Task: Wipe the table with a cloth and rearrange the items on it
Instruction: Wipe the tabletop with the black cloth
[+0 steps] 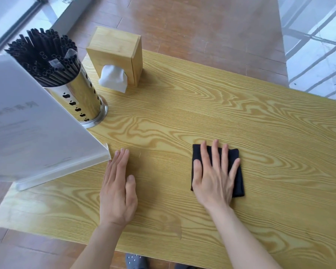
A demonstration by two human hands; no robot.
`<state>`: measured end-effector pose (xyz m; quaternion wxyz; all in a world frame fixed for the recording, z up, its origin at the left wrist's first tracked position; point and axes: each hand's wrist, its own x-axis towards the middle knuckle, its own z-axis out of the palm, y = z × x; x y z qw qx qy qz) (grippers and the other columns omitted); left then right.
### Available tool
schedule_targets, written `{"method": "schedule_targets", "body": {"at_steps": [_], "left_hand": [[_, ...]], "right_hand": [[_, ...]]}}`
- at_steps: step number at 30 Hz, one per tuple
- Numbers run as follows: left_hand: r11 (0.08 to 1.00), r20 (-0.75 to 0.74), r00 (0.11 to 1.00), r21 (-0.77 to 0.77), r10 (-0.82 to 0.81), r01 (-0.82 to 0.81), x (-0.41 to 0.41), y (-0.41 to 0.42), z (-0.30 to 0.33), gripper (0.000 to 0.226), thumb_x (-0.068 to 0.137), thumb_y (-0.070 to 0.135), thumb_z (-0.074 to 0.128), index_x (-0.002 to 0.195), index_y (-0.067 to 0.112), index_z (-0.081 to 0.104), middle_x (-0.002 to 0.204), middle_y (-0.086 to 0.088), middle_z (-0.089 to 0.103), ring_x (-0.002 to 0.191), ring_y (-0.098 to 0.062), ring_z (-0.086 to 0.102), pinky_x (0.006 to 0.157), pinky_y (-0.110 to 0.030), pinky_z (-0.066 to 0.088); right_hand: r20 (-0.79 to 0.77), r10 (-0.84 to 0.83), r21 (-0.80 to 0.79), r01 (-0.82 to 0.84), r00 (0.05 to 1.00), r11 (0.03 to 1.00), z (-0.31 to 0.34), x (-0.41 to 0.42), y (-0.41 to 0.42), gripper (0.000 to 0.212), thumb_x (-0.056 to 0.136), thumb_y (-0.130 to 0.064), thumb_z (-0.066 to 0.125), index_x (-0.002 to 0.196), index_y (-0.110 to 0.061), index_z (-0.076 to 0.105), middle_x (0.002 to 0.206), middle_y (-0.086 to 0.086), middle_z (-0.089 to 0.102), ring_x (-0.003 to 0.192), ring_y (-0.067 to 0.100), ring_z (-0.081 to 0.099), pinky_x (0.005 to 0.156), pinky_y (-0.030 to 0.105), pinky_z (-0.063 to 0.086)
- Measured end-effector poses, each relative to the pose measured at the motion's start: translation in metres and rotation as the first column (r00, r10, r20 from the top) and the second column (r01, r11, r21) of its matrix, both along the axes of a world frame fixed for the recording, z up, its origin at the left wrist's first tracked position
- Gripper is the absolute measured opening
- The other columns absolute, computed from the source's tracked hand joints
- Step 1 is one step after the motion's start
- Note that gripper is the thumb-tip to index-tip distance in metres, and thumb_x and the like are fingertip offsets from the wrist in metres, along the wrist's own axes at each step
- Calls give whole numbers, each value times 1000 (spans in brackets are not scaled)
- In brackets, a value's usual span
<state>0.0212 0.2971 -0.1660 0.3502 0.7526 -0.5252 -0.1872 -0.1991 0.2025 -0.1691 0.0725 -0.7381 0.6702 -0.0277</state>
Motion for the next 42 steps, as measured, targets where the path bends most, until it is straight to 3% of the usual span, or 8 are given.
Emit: {"method": "schedule_targets", "body": {"at_steps": [4,8,14,20,28,33,37,42], "left_hand": [[999,-58,998,-34,21,-23,4,7,4,55,103,27,25,154,11,35,160,1,37,153,-15,25,123,-44,23],[999,0,999,-1,44,-44,3,14,6,56,106,35,19,155,13,33,160,4,37,153,-14,26,124,-44,20],[1000,1,1000,-4,26,-26,6,15,3,59,105,41,20,156,14,33,160,7,35,153,-13,26,125,-38,19],[994,-147,983,-14,109,-112,8,17,6,64,100,53,23,156,21,32,159,6,41,150,-17,33,117,-48,33],[992,-180,977,-36,112,-120,11,15,8,64,99,51,24,153,18,39,155,12,41,146,-11,37,111,-9,24],[997,-149,986,0,72,-73,10,19,7,62,100,48,24,155,22,34,158,7,40,151,-10,28,120,-44,28],[999,-27,999,9,32,-32,3,24,8,60,101,42,25,156,17,33,159,12,32,150,9,11,125,-40,17],[997,153,988,81,-33,20,-5,35,8,60,102,39,28,156,13,32,161,-1,37,155,-13,19,127,-39,11]], "right_hand": [[34,-132,-2,132,991,991,1,16,-12,63,102,-50,15,163,-34,13,173,-2,7,160,25,-4,126,62,0],[56,-180,23,179,982,984,4,43,-21,67,100,-49,9,164,-31,8,174,-1,1,159,26,-12,126,60,-4],[126,-6,58,-1,992,998,9,112,-22,64,101,-47,9,164,-32,7,174,-1,-3,159,26,-15,125,59,-8],[158,247,48,-257,956,965,10,147,4,66,99,-42,16,163,-28,16,174,2,5,160,27,-10,125,60,-1],[82,439,85,-446,895,891,12,137,70,66,102,-47,34,162,-28,14,174,6,-4,158,30,-19,124,63,-4],[86,416,96,-423,905,901,11,119,102,62,101,-45,39,160,-31,22,174,5,2,159,31,-13,123,67,3],[100,373,100,-382,922,919,14,104,115,59,102,-44,39,158,-33,28,174,4,9,160,31,-9,122,69,6],[86,281,90,-289,956,953,17,74,128,59,103,-44,39,160,-35,27,173,3,10,160,29,-2,122,69,11]]}}
